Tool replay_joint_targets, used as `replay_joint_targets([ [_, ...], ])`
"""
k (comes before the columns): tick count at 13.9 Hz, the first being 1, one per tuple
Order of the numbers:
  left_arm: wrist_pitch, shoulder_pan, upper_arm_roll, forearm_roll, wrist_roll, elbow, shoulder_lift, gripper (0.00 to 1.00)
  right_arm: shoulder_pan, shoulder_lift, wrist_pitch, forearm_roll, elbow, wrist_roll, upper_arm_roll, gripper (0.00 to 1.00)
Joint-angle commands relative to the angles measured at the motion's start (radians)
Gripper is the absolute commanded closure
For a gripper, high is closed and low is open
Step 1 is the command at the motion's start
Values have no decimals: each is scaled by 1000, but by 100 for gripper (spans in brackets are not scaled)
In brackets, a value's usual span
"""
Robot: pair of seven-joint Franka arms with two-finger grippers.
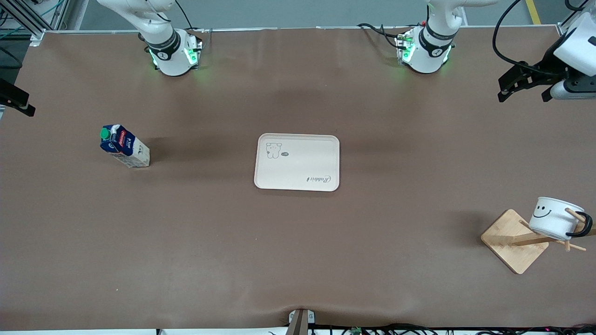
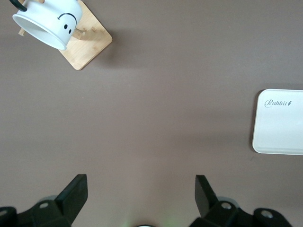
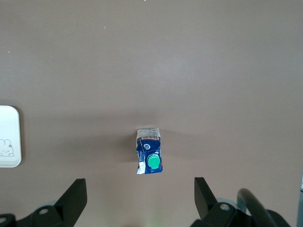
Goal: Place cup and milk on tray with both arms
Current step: 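Move the left gripper toward the white mug on the wooden stand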
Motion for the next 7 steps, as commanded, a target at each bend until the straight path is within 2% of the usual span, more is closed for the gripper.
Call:
replay_joint_targets([
  [1,-48,16,4,8,7,35,9,0,4,8,4,-38,8,-8,8,0],
  [7,-45,50,3,4,-5,84,54,0,12,53,24,-13,16,-3,12,0],
])
